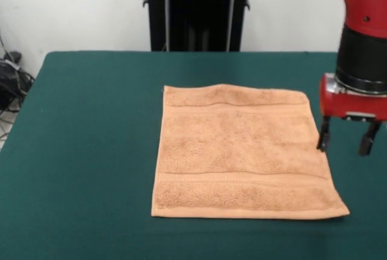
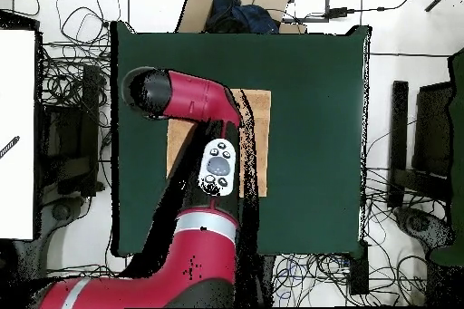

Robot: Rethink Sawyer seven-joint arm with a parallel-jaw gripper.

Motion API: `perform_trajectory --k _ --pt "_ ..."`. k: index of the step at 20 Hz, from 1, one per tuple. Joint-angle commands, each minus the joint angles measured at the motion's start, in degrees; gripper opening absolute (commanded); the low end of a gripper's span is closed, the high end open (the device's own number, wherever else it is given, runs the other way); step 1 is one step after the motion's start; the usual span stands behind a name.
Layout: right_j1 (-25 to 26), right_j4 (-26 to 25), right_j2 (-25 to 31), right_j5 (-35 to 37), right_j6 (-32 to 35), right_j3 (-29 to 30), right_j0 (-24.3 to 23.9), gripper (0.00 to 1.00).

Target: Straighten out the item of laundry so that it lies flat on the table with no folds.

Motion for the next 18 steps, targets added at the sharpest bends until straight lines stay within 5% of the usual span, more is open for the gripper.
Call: perform_trajectory --k 1,18 --pt "-3.5 -1.3 6.8 -0.6 2.5 13.0 -4.5 1.0" --pt "-4.1 -2.7 11.8 -7.6 2.5 18.7 -8.2 1.0"
